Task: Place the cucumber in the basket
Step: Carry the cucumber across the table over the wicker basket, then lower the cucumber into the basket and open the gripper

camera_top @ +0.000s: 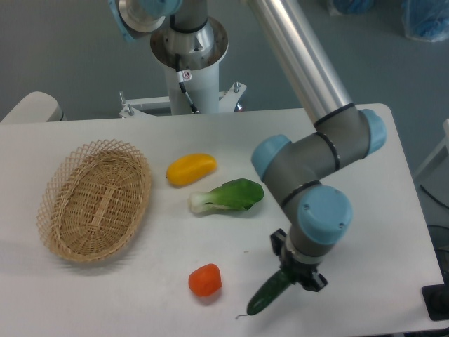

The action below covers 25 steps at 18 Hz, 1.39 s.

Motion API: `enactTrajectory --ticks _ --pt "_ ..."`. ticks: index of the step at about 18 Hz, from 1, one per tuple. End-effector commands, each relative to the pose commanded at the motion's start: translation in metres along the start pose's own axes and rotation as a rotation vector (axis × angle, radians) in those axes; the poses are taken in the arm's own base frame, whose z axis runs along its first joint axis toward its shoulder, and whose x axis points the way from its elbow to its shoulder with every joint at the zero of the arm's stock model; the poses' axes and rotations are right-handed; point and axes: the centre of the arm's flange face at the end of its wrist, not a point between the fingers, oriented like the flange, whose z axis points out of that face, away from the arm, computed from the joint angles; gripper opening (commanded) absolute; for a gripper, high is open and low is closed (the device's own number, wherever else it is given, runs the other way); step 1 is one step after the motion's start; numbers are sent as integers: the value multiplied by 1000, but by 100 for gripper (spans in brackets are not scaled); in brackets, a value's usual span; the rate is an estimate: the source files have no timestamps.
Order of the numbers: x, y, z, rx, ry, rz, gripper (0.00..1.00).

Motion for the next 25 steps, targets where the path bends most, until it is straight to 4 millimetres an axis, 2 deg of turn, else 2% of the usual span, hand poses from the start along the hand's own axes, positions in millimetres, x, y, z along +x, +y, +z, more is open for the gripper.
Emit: enactTrajectory --ticks 2,7,13,15,16,19,21,25 --pt "30 -17 -12 16 10 -19 18" --pt "124 -70 -28 22 38 -8 18" --pt "203 -122 -35 11 48 16 18" --pt "233 -129 -30 13 44 27 18" --pt "243 -132 -30 23 26 35 18" --pt "276 -133 -11 23 27 55 18" --pt "286 -142 1 37 2 76 18" --pt "306 -156 5 28 3 90 18"
